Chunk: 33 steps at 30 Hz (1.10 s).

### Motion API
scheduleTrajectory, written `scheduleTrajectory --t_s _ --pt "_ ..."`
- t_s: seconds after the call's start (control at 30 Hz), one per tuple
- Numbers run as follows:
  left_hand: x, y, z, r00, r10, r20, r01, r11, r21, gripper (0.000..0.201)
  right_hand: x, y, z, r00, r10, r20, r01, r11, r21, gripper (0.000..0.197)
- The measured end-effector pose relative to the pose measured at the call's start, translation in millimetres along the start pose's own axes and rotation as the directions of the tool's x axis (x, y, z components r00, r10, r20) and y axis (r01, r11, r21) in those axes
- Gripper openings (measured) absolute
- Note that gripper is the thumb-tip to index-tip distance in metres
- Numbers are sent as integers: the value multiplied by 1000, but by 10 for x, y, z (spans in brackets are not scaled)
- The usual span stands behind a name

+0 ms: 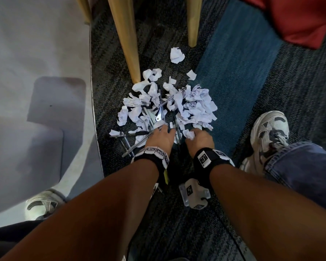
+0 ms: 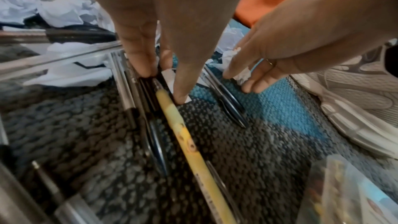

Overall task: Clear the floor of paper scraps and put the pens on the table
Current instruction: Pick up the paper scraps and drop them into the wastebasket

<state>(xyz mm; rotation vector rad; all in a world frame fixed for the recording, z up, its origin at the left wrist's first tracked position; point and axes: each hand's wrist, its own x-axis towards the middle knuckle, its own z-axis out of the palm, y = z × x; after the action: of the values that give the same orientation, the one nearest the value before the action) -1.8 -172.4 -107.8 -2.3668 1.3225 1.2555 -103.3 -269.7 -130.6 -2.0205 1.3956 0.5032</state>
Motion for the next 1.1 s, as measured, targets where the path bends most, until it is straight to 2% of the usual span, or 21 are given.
scheduleTrajectory --t_s 0.13,0.23,0.27,0.43,0.6,0.7,0.8,0.9,1.0,1.1 --pt "25 -42 -34 999 19 -25 -18 999 34 57 3 8 -23 1000 29 -9 -29 999 19 33" --pt "9 -94 -62 998 57 -19 -56 997 58 21 -17 17 -62 999 40 -8 -40 999 25 35" --pt "-7 -116 -69 998 54 -23 -52 997 54 15 -35 14 -84 999 37 -5 -37 999 25 35" --pt "-225 -149 -211 999 -29 -36 27 998 -64 14 -259 -85 -291 1000 -5 13 5 1000 -8 37" --pt "-708 -208 -654 977 -103 -188 62 976 -211 29 -676 -443 -598 992 -112 -62 116 991 60 40" --pt "-1133 -298 -1008 947 -143 -288 73 968 -240 29 -942 -806 -821 971 -213 -107 223 971 89 40" --pt "-1710 -485 -1387 895 -206 -395 103 958 -267 28 -1204 -1339 -968 927 -332 -176 355 928 118 39" --pt "-2345 -827 -1669 814 -251 -524 135 959 -250 21 -1547 -1974 -1004 855 -477 -202 505 855 120 36" --pt "-2990 -1243 -1847 739 -311 -597 208 949 -238 24 -1945 -2571 -961 749 -631 -204 657 747 100 35" --pt "-3530 -1716 -1917 654 -431 -622 308 902 -301 21 -2372 -3091 -833 647 -742 -177 762 639 107 37"
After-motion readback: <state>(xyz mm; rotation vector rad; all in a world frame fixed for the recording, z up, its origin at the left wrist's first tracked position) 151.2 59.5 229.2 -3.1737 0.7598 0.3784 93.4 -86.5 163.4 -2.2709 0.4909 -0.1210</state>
